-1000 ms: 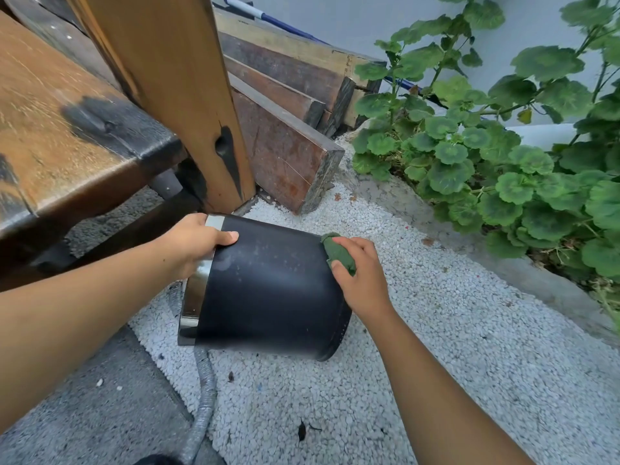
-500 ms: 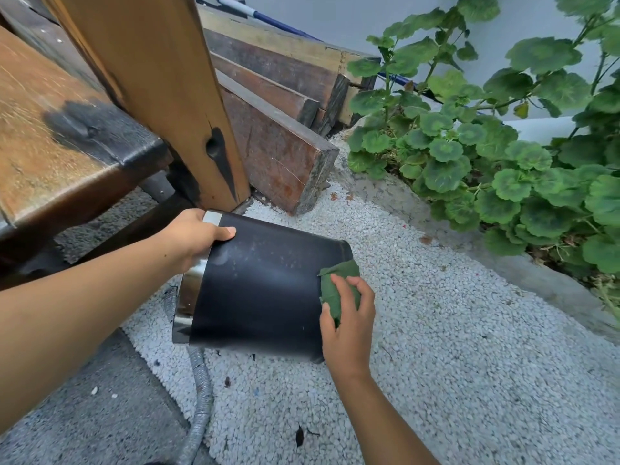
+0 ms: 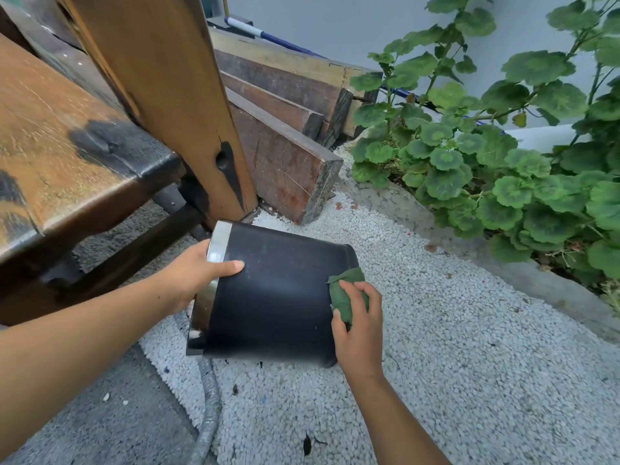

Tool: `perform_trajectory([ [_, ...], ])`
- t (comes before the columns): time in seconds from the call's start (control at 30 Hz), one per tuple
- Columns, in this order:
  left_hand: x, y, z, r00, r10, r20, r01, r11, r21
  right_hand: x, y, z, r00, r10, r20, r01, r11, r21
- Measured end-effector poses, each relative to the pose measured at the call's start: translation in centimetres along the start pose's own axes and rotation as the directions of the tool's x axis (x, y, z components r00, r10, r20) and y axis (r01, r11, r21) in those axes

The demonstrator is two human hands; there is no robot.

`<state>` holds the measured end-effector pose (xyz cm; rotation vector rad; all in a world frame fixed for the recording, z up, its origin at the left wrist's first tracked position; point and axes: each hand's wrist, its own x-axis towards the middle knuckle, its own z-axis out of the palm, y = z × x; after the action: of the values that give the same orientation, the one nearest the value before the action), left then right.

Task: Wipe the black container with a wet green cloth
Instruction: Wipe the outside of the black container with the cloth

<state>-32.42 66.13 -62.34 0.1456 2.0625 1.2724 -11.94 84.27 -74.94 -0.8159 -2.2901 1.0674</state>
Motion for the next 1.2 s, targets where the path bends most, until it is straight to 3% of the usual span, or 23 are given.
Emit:
perform_trajectory([
  [0.17,-0.7,-1.2,-1.7,0.993,-0.107,-0.051,0.104,0.993,-0.060,3.3,-1.4,-0.1,0.989,-0.014,0.149,0.014,1.000,0.001],
  [0.47,-0.4,-1.2,-0.8,0.995,-0.095,0.008,0.094,0.956,-0.277,7.3,-0.3,-0.4,0.908,0.111,0.405,-0.149,0.987,0.064],
  [0.7,0.8,0.3,0.8,0.994,-0.099,-0.055,0.088,0.982,-0.166,2.6,1.0,-0.5,0.951,0.185,0.248,-0.232,0.957,0.176],
  [0.97,1.0,2.6,3.4,0.987,-0.069,-0.147,0.069,0.998,-0.003,-5.9,1.6,1.0,0.962,0.272,-0.006,-0.267,0.949,0.169],
  [1.2,0.8,2.7,3.1,0.986,-0.011,-0.165,0.024,0.997,0.074,-12.1,0.8,2.7,0.940,0.339,-0.036,-0.323,0.920,0.223],
])
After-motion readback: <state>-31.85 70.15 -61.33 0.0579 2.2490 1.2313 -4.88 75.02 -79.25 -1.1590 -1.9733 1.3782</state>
